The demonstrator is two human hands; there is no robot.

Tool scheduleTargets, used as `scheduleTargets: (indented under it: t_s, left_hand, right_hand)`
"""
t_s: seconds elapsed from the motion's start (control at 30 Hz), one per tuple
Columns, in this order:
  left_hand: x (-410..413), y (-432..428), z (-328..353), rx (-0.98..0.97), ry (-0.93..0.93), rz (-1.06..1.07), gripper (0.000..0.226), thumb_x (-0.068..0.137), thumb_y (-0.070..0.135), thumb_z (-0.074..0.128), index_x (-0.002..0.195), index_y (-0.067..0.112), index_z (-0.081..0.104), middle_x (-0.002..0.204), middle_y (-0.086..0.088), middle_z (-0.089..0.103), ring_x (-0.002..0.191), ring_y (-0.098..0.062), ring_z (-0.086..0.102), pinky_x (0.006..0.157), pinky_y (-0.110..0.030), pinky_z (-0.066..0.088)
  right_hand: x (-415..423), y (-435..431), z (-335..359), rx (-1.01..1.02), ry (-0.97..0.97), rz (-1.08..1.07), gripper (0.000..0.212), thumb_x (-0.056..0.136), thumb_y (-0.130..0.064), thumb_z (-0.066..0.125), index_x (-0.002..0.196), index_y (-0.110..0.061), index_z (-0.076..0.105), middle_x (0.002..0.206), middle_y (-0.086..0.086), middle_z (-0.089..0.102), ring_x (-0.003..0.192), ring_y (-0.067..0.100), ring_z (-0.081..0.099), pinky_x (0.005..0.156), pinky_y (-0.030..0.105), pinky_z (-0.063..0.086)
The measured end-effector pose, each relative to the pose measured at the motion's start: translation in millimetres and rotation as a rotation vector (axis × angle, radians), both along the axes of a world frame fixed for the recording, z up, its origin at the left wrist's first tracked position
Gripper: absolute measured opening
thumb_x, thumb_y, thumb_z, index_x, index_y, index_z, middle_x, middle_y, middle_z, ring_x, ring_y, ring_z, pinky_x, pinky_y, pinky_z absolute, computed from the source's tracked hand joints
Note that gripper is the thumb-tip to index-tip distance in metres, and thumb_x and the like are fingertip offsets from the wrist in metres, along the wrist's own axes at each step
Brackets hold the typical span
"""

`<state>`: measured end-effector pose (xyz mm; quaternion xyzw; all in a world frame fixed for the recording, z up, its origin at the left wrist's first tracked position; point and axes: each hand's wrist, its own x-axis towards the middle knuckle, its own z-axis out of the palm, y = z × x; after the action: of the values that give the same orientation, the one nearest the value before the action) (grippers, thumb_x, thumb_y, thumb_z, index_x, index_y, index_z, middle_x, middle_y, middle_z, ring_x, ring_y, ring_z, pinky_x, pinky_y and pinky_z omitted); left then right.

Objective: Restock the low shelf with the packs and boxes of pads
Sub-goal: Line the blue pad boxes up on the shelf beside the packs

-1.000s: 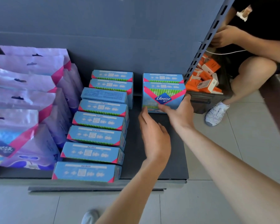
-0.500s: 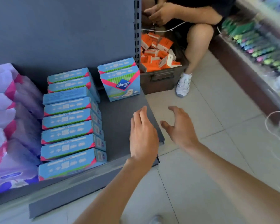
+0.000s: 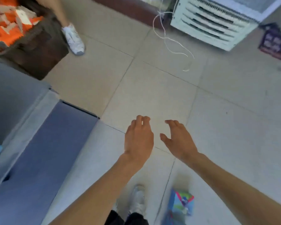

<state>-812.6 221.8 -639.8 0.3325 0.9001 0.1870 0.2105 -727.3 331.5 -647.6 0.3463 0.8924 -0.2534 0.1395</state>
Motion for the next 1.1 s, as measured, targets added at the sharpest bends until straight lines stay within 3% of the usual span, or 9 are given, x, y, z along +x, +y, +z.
scheduleTargets:
  t_s: [0.27,0.43,0.57,0.73,0.83,0.97,1.03,1.1]
  left_hand:
    - [177,24,-78,-0.089,-0.144,-0.346,0.037,0.094,0.016,0.046,0.131,0.011,0.044,0.127,-0.006,0.049,0.114,-0.025,0.051,0.092,-0.035,0.043]
    - [262,8,-135,-0.195,-0.222,-0.423,0.032,0.095,0.016,0.045,0.126,0.01,0.047,0.122,-0.007,0.051,0.111,-0.026,0.053,0.088,-0.036,0.043]
    - [311,-4,-207,-0.321,-0.494,-0.199,0.034,0.092,0.022,0.053,0.122,0.008,0.049,0.122,-0.008,0.056,0.114,-0.025,0.054,0.093,-0.033,0.04]
    - [359,-5,-300,-0.426,-0.853,0.137,0.054,0.089,0.024,0.062,0.135,0.005,0.041,0.134,-0.011,0.051,0.123,-0.024,0.05,0.092,-0.026,0.038]
    - [381,-7,-354,-0.409,-0.923,0.235,0.061,0.088,0.024,0.065,0.138,0.003,0.036,0.136,-0.01,0.046,0.124,-0.024,0.048,0.086,-0.025,0.035]
    - [399,-10,-420,-0.311,-0.959,0.301,0.066,0.069,0.04,0.077,0.12,0.008,0.051,0.121,-0.01,0.06,0.104,-0.025,0.063,0.089,-0.036,0.052]
    - [406,-15,-450,-0.29,-0.915,0.302,0.071,0.055,0.051,0.078,0.111,0.013,0.058,0.11,-0.009,0.065,0.093,-0.023,0.067,0.083,-0.041,0.057]
    - [409,-10,-448,-0.266,-0.913,0.306,0.065,0.061,0.043,0.079,0.113,0.011,0.056,0.111,-0.009,0.06,0.094,-0.023,0.066,0.075,-0.035,0.056]
  right_hand:
    - [211,-5,-69,-0.043,-0.166,-0.369,0.052,0.094,-0.031,0.05,0.141,-0.014,0.036,0.138,0.005,0.045,0.129,0.023,0.038,0.101,0.033,0.035]
    - [307,-36,-116,-0.151,-0.205,-0.604,0.05,0.094,-0.025,0.05,0.141,-0.012,0.037,0.138,0.006,0.045,0.127,0.024,0.04,0.101,0.032,0.034]
    - [364,-59,-173,-0.257,-0.174,-0.854,0.049,0.093,-0.027,0.055,0.137,-0.008,0.042,0.134,0.011,0.05,0.125,0.026,0.045,0.099,0.031,0.034]
    - [409,-64,-271,-0.398,-0.132,-1.14,0.057,0.087,-0.023,0.064,0.135,-0.003,0.042,0.134,0.015,0.05,0.125,0.028,0.047,0.097,0.03,0.037]
    - [423,-60,-328,-0.453,-0.091,-1.202,0.062,0.084,-0.02,0.067,0.137,-0.003,0.04,0.136,0.015,0.048,0.125,0.028,0.046,0.093,0.028,0.037]
    - [427,-57,-387,-0.507,0.011,-1.229,0.067,0.082,-0.027,0.071,0.137,-0.006,0.04,0.13,0.01,0.051,0.117,0.026,0.052,0.086,0.03,0.042]
    - [425,-55,-407,-0.531,0.041,-1.232,0.058,0.079,-0.029,0.075,0.125,-0.005,0.05,0.116,0.009,0.06,0.099,0.023,0.06,0.076,0.029,0.045]
    - [425,-54,-419,-0.545,0.063,-1.229,0.05,0.07,-0.034,0.08,0.105,-0.004,0.06,0.101,0.015,0.068,0.083,0.023,0.065,0.068,0.03,0.048]
